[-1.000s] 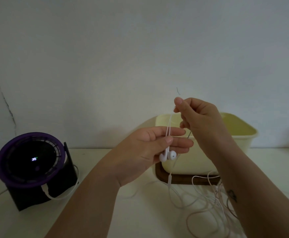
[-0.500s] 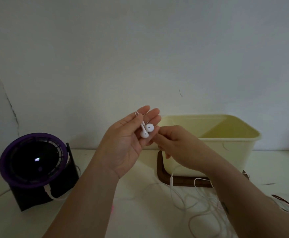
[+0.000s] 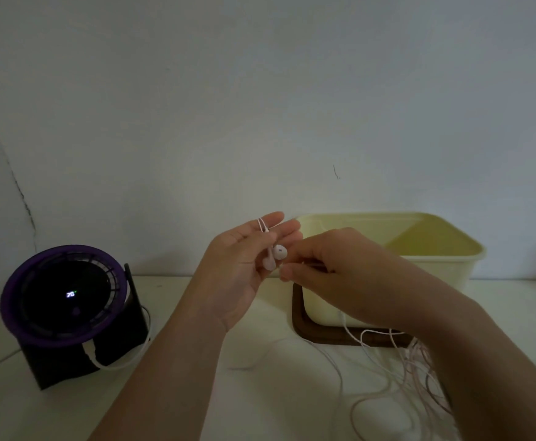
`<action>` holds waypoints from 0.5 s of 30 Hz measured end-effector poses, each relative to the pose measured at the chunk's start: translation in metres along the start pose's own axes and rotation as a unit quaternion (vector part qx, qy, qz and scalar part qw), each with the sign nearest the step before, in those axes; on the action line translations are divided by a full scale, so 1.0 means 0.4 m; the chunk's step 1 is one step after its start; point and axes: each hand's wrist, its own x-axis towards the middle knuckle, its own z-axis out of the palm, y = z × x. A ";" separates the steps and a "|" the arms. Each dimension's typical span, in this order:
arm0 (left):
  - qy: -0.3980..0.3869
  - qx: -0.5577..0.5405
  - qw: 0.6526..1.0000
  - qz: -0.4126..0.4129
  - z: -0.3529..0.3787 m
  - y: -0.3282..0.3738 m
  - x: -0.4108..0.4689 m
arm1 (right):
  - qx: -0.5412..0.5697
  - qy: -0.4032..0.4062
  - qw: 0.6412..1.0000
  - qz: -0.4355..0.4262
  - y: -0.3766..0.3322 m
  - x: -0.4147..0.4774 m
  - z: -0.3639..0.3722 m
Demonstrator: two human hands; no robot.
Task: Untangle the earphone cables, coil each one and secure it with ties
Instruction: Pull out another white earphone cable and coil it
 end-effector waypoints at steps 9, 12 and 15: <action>-0.106 0.114 0.988 -0.007 0.006 -0.017 -0.004 | 0.019 0.064 0.998 0.001 0.005 -0.001 -0.028; -0.114 0.107 0.987 -0.026 0.013 -0.009 -0.009 | 0.028 0.091 0.995 0.012 0.011 -0.002 -0.036; -0.128 0.104 0.986 -0.039 0.012 -0.008 -0.011 | 0.061 0.100 0.993 0.019 0.015 -0.002 -0.041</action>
